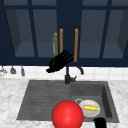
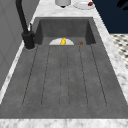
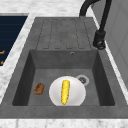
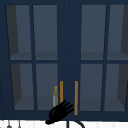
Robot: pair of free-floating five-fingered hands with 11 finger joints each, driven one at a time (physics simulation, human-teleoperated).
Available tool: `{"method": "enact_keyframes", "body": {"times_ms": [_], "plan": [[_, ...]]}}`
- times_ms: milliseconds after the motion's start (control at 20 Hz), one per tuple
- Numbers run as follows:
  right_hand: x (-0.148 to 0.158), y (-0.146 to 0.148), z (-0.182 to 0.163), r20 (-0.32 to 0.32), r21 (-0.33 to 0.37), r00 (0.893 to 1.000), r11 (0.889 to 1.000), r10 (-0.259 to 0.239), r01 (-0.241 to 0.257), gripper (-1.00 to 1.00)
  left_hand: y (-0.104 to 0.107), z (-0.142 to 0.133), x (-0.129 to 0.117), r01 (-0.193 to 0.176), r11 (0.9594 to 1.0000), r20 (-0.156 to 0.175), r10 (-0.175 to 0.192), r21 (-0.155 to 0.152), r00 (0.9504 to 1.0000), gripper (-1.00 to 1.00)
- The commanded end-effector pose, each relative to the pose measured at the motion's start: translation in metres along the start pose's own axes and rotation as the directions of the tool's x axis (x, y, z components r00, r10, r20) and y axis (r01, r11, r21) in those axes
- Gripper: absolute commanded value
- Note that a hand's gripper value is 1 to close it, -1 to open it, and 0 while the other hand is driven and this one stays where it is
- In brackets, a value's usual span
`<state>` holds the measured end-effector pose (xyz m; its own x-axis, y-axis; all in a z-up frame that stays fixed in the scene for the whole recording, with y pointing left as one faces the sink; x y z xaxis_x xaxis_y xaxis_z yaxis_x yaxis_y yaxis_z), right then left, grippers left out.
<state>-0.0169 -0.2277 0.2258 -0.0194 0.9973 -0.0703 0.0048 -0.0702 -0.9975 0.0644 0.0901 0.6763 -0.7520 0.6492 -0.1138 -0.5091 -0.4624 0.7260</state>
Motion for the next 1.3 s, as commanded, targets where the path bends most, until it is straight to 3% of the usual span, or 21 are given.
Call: {"method": "enact_keyframes", "body": {"times_ms": [0,50,150,200,300,350,400,450,800,1250], "plan": [[0.000,0.000,0.000,0.000,0.000,1.000,1.000,0.000,0.000,0.00,0.002,-0.007,-0.005,-0.010,0.9998,0.012,0.011,-0.018,0.9999,-1.00],[0.000,0.000,0.000,0.000,0.000,1.000,1.000,0.000,0.000,0.00,0.001,-0.003,-0.003,-0.001,1.0000,0.000,0.001,0.000,1.0000,-1.00],[0.000,0.000,0.000,0.000,0.000,1.000,1.000,0.000,0.000,0.00,-0.002,-0.007,0.001,-0.009,0.9999,0.007,0.009,0.009,0.9999,-1.00],[0.000,0.000,0.000,0.000,0.000,1.000,1.000,0.000,0.000,0.00,0.002,-0.005,0.001,0.000,1.0000,0.000,0.000,0.000,1.0000,-1.00],[0.000,0.000,0.000,0.000,0.000,1.000,1.000,0.000,0.000,0.00,-0.011,0.006,-0.004,0.024,0.9997,0.041,-0.024,-0.005,0.9989,-1.00],[0.000,0.000,0.000,0.000,0.000,1.000,1.000,0.000,0.000,0.00,-0.012,0.011,-0.006,0.041,0.9989,0.061,-0.040,-0.022,0.9973,-1.00],[0.000,0.000,0.000,0.000,0.000,1.000,1.000,0.000,0.000,0.00,-0.005,0.009,-0.008,0.053,0.9954,0.071,-0.047,-0.080,0.9964,-1.00],[0.000,0.000,0.000,0.000,0.000,1.000,1.000,0.000,0.000,0.00,-0.006,0.005,-0.008,0.052,0.9927,0.090,-0.042,-0.109,0.9951,-1.00],[0.000,0.000,0.000,0.000,0.000,1.000,1.000,0.000,0.000,0.00,-0.010,0.014,-0.018,0.076,0.9881,0.097,-0.063,-0.133,0.9932,-1.00],[0.000,0.000,0.000,0.000,0.000,1.000,1.000,0.000,0.000,0.00,-0.018,0.024,-0.033,0.116,0.9790,0.114,-0.097,-0.168,0.9887,-1.00]]}}
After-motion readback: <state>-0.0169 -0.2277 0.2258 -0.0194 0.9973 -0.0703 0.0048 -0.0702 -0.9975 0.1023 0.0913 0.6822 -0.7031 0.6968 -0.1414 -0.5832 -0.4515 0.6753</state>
